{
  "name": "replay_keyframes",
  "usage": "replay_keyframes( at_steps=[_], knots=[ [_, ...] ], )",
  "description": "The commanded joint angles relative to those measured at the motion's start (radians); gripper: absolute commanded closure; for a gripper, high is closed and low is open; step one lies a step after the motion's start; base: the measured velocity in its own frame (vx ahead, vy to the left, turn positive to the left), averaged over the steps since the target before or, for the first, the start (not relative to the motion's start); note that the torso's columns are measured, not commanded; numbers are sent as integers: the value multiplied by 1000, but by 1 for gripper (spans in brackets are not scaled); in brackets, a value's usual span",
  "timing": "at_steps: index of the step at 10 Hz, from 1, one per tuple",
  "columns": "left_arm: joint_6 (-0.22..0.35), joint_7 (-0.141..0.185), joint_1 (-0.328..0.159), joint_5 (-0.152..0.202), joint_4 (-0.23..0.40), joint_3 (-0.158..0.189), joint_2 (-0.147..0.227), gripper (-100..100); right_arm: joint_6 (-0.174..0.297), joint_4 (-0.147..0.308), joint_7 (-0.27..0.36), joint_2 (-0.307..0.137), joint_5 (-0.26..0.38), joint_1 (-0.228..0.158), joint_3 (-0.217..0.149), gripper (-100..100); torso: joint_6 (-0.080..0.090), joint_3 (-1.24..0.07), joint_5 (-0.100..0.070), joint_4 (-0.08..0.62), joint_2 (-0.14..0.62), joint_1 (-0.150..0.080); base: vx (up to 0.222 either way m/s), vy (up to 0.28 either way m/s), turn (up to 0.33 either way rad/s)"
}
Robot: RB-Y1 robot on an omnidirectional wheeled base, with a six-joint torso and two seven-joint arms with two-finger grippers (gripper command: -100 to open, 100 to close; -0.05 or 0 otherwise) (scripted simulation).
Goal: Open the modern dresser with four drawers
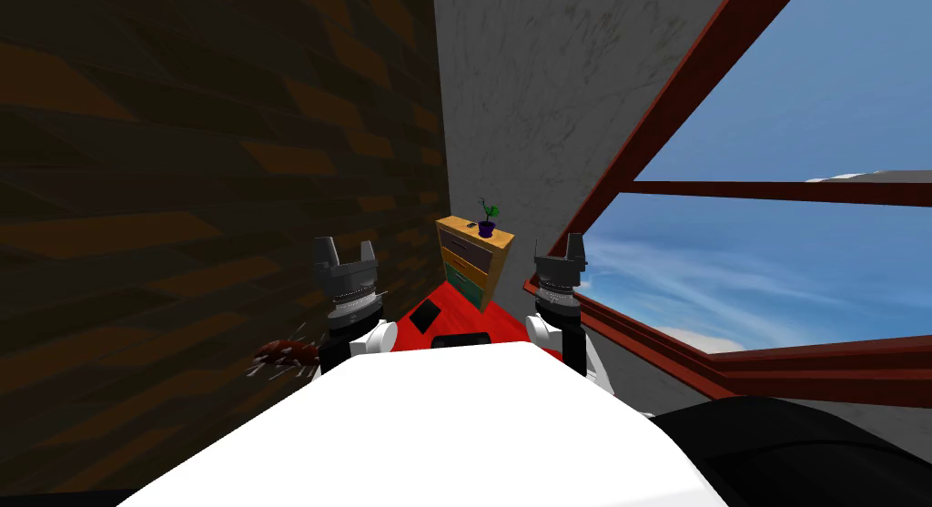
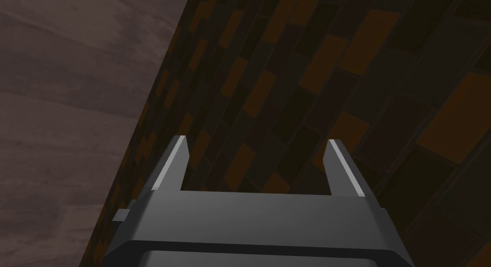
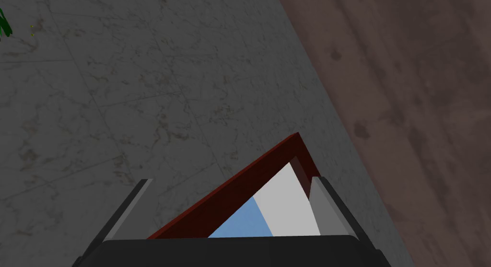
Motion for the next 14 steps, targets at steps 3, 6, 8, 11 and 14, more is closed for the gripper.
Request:
replay_keyframes(
  at_steps=[3,6,8,11,14],
  knots=[
    [0,0,0,0,0,0,0,0,0,0,0,0,0,0,0,0,0,-351,0,176,175,0,0,0,0],
    [0,0,0,0,0,0,0,0,0,0,0,0,0,0,0,0,0,-792,0,396,396,0,0,0,0],
    [0,0,0,0,0,0,0,0,0,0,0,0,0,0,0,0,0,-1087,0,544,544,0,0,0,0],
    [0,0,0,0,0,0,0,0,54,45,14,-50,36,-13,19,-100,0,-1451,1,724,725,3,4,47,32],
    [0,0,0,0,0,0,0,0,111,92,28,-78,75,-27,40,-100,0,-1476,1,738,738,2,-12,110,45]
  ],
)
